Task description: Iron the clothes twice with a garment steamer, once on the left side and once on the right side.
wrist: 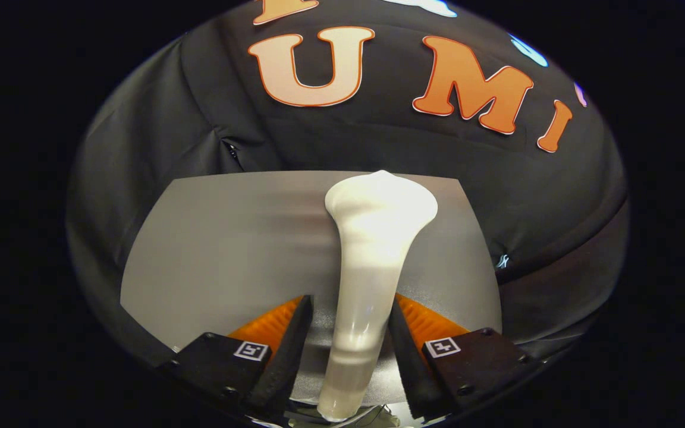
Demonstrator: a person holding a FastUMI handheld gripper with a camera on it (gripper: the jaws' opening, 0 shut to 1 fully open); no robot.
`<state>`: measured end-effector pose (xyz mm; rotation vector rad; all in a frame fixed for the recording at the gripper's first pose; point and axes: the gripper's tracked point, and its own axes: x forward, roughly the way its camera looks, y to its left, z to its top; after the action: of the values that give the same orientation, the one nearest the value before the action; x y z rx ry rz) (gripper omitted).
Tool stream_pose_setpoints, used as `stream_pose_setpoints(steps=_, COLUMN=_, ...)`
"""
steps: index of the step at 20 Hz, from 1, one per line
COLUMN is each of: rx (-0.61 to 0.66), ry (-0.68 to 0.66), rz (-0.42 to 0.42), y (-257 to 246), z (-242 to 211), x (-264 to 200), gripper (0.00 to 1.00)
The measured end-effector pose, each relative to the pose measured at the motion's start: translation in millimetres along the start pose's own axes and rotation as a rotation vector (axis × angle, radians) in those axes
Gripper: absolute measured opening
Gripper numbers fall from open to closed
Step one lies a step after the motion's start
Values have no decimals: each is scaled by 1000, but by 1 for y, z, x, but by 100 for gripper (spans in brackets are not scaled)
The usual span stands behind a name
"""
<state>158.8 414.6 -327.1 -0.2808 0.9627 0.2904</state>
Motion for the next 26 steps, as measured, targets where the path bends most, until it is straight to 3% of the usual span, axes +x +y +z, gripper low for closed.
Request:
stream_pose_setpoints(steps=2, rx=4, ry=1, rz=-8, y=-6, z=2, x=-1, gripper=78)
stream_pose_setpoints(steps=6, rx=64, ry=3, rz=-2, y=-12, z=-1, x=1, gripper=52)
stream_pose_setpoints(steps=11, rx=86, ry=-33, rz=35, y=-8, z=4, x=-10, gripper=44)
stream_pose_setpoints(steps=16, rx=89, ry=-109, rz=57, y=-5, z=11, x=-37, gripper=39)
stream_pose_setpoints(steps=26, rx=73, ry=-238, rz=121, y=-16, z=3, x=-113, gripper=38)
